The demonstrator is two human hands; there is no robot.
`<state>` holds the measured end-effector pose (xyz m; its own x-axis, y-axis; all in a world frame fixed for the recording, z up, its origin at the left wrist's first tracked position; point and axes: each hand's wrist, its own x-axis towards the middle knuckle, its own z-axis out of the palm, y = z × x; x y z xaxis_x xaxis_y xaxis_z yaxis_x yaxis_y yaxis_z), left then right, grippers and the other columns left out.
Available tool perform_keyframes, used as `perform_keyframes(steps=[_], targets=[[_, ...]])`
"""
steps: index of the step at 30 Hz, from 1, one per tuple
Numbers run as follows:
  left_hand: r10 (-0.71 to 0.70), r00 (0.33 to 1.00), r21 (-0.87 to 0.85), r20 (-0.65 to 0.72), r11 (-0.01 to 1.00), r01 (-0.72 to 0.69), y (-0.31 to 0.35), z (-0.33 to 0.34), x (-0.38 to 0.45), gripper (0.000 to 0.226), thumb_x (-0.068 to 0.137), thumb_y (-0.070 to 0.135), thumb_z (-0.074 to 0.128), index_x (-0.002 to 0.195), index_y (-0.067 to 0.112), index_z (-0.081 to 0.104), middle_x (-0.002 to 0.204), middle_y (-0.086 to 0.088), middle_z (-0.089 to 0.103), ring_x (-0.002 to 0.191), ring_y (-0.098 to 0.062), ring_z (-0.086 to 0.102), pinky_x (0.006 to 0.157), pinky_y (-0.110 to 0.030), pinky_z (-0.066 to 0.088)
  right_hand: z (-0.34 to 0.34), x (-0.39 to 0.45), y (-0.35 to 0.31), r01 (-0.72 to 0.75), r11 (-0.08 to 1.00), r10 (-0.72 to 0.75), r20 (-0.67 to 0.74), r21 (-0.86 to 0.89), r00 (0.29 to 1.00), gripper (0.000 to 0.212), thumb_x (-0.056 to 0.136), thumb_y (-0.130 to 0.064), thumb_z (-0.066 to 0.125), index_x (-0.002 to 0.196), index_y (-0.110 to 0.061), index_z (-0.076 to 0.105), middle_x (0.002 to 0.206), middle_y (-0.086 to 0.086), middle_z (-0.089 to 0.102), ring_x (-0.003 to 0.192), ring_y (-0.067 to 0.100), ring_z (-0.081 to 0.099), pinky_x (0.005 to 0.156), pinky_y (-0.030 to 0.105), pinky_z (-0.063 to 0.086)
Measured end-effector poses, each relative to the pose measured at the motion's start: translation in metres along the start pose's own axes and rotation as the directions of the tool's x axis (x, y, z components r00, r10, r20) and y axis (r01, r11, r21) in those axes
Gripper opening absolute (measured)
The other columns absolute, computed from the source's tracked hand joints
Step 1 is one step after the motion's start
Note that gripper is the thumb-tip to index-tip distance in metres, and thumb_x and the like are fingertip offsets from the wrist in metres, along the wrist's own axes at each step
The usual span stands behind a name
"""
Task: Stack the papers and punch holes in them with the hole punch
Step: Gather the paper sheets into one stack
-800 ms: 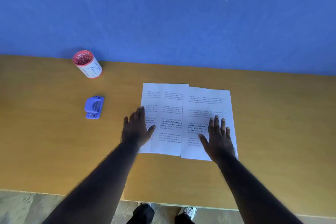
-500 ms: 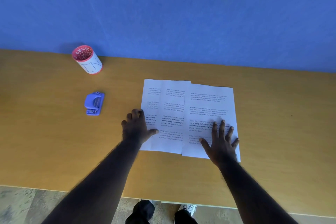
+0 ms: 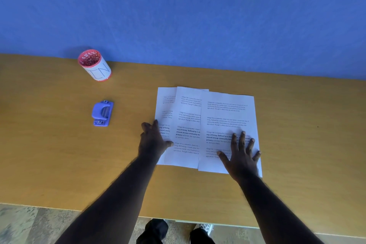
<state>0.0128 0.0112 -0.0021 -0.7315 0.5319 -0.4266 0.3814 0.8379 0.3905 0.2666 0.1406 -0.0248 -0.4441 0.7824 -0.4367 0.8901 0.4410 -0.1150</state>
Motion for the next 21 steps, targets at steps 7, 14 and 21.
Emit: perform_keyframes(steps=[7, 14, 21], targets=[[-0.095, 0.995, -0.237, -0.032, 0.968, 0.085, 0.003, 0.002, 0.005, 0.084, 0.087, 0.027, 0.069, 0.154, 0.017, 0.02, 0.144, -0.013, 0.035, 0.121, -0.035, 0.053, 0.086, -0.042, 0.055, -0.002, 0.0, -0.006, -0.004, 0.998, 0.004, -0.004, 0.068, 1.0, 0.089, 0.096, -0.067, 0.032, 0.16, -0.019, -0.007, 0.169, 0.015, -0.018, 0.155, 0.043, -0.01, 0.12, 0.069, 0.009], [-0.012, 0.999, -0.306, -0.052, 0.952, -0.005, 0.003, 0.005, 0.007, 0.054, 0.084, 0.011, 0.055, 0.135, 0.027, 0.05, 0.117, -0.007, 0.054, 0.102, -0.026, 0.061, 0.073, -0.029, 0.051, -0.004, -0.001, -0.027, 0.051, 0.994, -0.052, 0.001, 0.095, 0.999, 0.086, 0.099, -0.062, 0.034, 0.161, -0.017, -0.005, 0.17, 0.015, -0.014, 0.156, 0.038, -0.009, 0.121, 0.066, 0.009], [0.033, 0.999, -0.348, -0.018, 0.937, -0.037, 0.005, 0.006, 0.007, 0.054, 0.085, 0.008, 0.052, 0.135, 0.029, 0.054, 0.115, -0.005, 0.055, 0.096, -0.019, 0.057, 0.059, -0.014, 0.041, -0.004, -0.001, -0.047, 0.115, 0.988, -0.117, 0.012, 0.103, 0.993, 0.086, 0.099, -0.06, 0.035, 0.161, -0.016, -0.005, 0.17, 0.013, -0.012, 0.157, 0.035, -0.007, 0.122, 0.065, 0.007]])
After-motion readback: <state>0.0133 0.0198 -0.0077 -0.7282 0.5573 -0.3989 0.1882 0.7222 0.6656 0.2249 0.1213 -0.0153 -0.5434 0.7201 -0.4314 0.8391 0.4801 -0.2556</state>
